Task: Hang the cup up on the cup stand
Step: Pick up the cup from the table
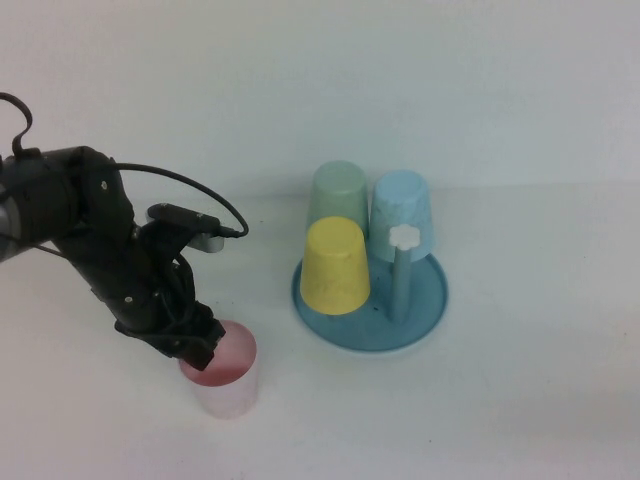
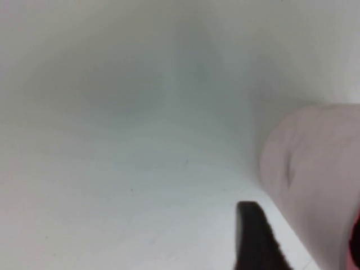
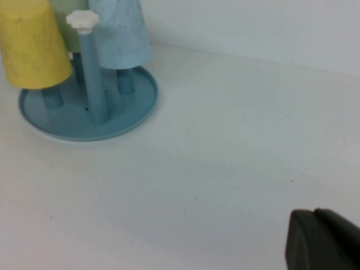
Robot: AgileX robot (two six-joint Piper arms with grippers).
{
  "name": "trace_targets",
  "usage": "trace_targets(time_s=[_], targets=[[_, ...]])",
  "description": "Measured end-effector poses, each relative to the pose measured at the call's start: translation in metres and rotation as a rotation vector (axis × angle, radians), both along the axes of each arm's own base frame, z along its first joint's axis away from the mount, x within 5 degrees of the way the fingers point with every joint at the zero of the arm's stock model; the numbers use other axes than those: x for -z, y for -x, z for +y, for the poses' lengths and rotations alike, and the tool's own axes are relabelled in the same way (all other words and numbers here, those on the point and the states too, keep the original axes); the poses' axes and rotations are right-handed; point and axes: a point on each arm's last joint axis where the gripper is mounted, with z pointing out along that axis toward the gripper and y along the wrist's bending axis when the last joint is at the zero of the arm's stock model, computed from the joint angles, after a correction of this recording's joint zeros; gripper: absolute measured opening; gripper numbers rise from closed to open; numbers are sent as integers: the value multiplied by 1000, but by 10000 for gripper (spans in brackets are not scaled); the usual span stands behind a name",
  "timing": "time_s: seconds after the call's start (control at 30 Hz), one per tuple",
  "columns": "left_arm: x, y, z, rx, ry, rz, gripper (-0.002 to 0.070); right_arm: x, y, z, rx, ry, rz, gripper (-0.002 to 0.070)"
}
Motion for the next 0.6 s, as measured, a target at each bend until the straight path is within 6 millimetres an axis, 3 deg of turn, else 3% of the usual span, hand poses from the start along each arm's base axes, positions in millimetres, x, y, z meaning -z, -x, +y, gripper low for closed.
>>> trace_targets(time_s=[0.07,0.2,0.27,0.43,0.6], targets=[[0,-1,0,-5,3,-7,298,0,0,0,-2,2,-1,-1],[0,-2,-1,-1,7,-21,108,0,0,0,-2,2,-1,-1],[0,-2,-2,32,18,-27,50,0,0,0,-2,2,-1,-1],[-9,5,-8,85,102,-4,12,0,0,0,-2,0,-1,-1],[-50,22,-23,158,352,-54,11,-1,-1,-1,6,0,-15,-1]])
